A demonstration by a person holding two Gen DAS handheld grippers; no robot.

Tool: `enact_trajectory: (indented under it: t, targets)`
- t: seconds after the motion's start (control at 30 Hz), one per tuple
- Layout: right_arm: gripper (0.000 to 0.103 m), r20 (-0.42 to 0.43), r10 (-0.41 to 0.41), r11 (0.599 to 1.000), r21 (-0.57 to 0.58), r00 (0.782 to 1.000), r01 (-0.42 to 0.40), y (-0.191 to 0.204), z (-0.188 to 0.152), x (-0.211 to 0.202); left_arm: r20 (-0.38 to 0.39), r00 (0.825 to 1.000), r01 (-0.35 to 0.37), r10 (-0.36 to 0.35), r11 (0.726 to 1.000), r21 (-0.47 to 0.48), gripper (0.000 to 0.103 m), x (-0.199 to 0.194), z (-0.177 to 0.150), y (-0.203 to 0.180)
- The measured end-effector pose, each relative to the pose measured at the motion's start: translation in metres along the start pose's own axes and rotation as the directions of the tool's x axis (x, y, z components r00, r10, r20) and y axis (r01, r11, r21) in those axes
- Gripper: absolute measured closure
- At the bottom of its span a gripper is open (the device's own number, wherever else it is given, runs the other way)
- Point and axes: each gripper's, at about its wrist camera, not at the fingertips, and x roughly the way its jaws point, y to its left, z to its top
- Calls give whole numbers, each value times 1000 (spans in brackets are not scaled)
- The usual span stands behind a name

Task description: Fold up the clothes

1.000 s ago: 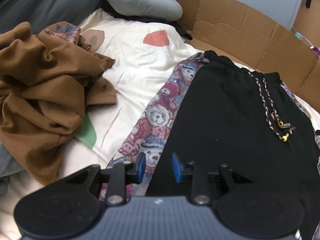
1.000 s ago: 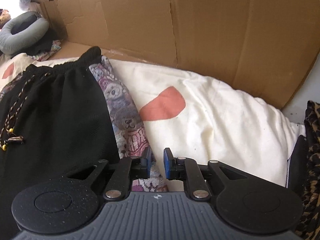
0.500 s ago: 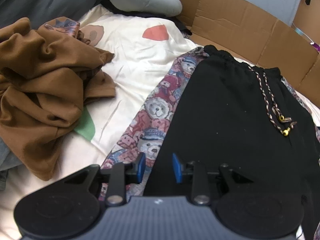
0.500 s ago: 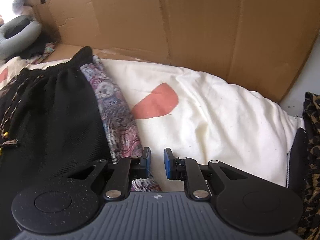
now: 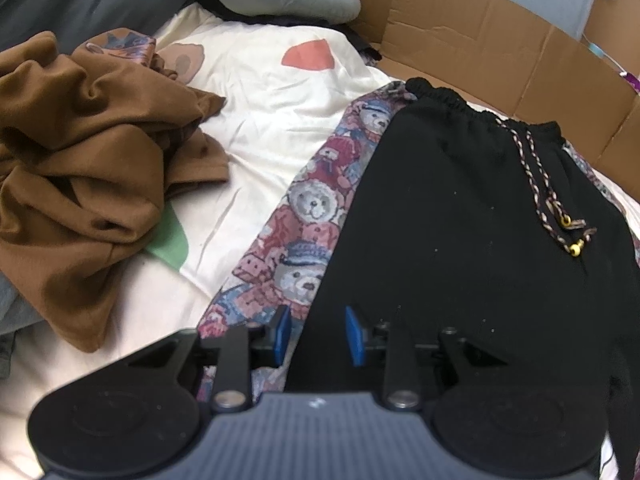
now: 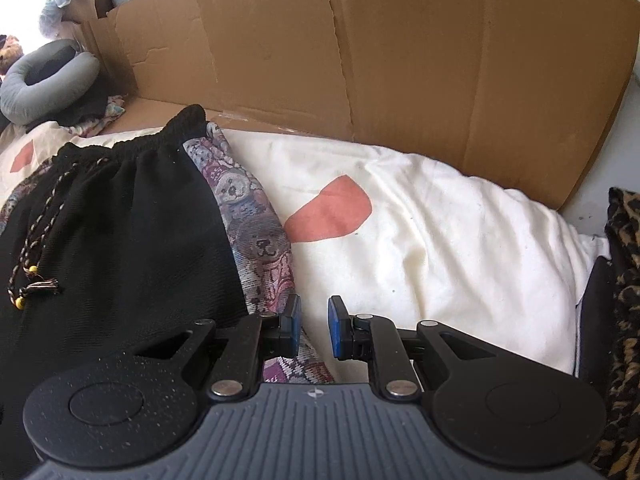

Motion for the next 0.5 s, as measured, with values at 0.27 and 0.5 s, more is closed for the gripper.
enact_trajectory:
  t: [0.27, 0.5]
  targets:
    - [88, -11, 40, 999, -31, 999, -40, 8, -4, 2, -6, 1000, -2, 2, 1000, 9, 71, 1, -1, -1]
    - [88, -38, 39, 997, -65, 999, -41, 13, -8, 9, -8, 1000, -6, 6, 1000, 13, 71, 3, -2, -1]
